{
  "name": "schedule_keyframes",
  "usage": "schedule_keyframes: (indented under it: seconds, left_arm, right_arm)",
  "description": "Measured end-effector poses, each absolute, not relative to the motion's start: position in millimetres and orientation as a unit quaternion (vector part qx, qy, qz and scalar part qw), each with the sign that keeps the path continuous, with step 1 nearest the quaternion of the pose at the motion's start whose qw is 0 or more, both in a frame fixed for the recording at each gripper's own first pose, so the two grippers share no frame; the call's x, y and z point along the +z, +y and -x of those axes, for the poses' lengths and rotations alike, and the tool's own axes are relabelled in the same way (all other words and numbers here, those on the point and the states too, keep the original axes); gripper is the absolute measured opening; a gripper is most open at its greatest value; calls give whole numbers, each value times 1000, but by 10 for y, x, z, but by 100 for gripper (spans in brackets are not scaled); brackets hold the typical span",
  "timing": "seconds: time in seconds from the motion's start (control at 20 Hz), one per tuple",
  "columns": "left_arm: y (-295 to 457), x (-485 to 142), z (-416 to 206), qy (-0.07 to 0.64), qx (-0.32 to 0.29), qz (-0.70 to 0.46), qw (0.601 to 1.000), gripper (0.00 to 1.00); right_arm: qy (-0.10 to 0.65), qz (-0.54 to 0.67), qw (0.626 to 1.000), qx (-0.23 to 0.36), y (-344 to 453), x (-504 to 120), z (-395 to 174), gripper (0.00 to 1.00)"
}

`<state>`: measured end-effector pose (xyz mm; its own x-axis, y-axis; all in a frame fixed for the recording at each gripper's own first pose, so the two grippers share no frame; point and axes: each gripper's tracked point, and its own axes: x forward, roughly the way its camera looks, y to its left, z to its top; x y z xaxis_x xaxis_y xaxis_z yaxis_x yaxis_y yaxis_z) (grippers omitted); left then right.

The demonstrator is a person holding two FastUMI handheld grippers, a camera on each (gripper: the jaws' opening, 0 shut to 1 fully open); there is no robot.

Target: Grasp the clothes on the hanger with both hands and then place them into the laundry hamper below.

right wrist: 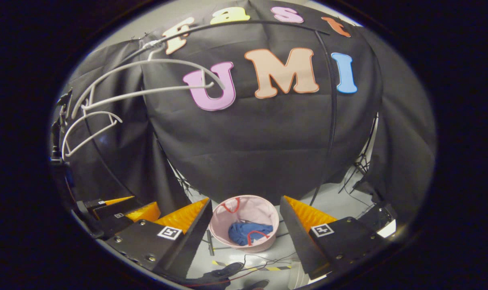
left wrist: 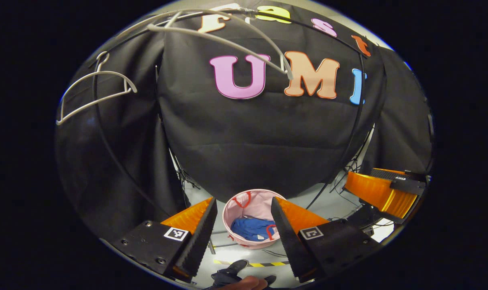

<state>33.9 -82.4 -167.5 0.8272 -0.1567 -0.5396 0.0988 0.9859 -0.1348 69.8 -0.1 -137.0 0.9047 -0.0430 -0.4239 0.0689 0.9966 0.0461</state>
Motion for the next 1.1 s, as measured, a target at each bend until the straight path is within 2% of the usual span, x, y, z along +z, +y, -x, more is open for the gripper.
schedule_keyframes:
  seconds: [0.1,0.2,0.35,0.4,0.45,0.5,0.55,0.6,0.65,0.7,0.75,0.8,0.85,0.9,0.95,1.0,1.1]
  left_arm:
    - [-714,-1449,-274,264,-54,53,962,85]
    - [-585,-1217,-236,237,-40,55,969,85]
    - [-440,-951,-175,203,-35,58,977,84]
    - [-431,-862,-155,202,-41,63,977,84]
    - [-418,-756,-121,195,-47,66,978,85]
    - [-395,-641,-155,180,-53,67,980,85]
    - [-348,-544,-161,166,-60,63,982,85]
    - [-310,-471,-168,155,-63,56,984,85]
    - [-261,-438,-153,151,-67,45,985,84]
    - [-224,-410,-129,146,-69,37,986,84]
    - [-186,-361,-102,139,-70,33,987,85]
    - [-168,-323,-76,133,-73,30,988,85]
    - [-148,-286,-34,126,-74,26,989,84]
    - [-124,-277,-5,127,-74,25,989,84]
    - [-118,-285,54,131,-78,28,988,83]
    - [-133,-269,88,132,-84,33,987,85]
    - [-172,-223,146,120,-95,38,988,84]
  right_arm:
    - [190,-28,981,-26,-38,-1156,-613,96]
    - [159,-22,987,-23,17,-879,-521,100]
    - [119,-15,992,-28,50,-535,-343,100]
    - [106,-17,994,-31,81,-435,-274,96]
    - [99,-20,994,-33,107,-354,-187,96]
    - [90,-22,995,-33,140,-313,-123,96]
    - [83,-24,996,-37,144,-269,-95,100]
    - [86,-26,995,-44,127,-306,-44,100]
    - [86,-27,995,-52,113,-325,5,96]
    - [81,-27,995,-56,142,-314,56,100]
    - [72,-25,995,-58,169,-287,89,100]
    - [66,-24,996,-60,216,-271,131,96]
    - [60,-26,996,-61,255,-249,165,100]
    - [54,-27,996,-58,324,-230,206,100]
    - [50,-28,997,-52,402,-205,251,96]
    - [48,-26,998,-45,494,-210,327,100]
    - [45,-21,998,-38,576,-191,411,100]
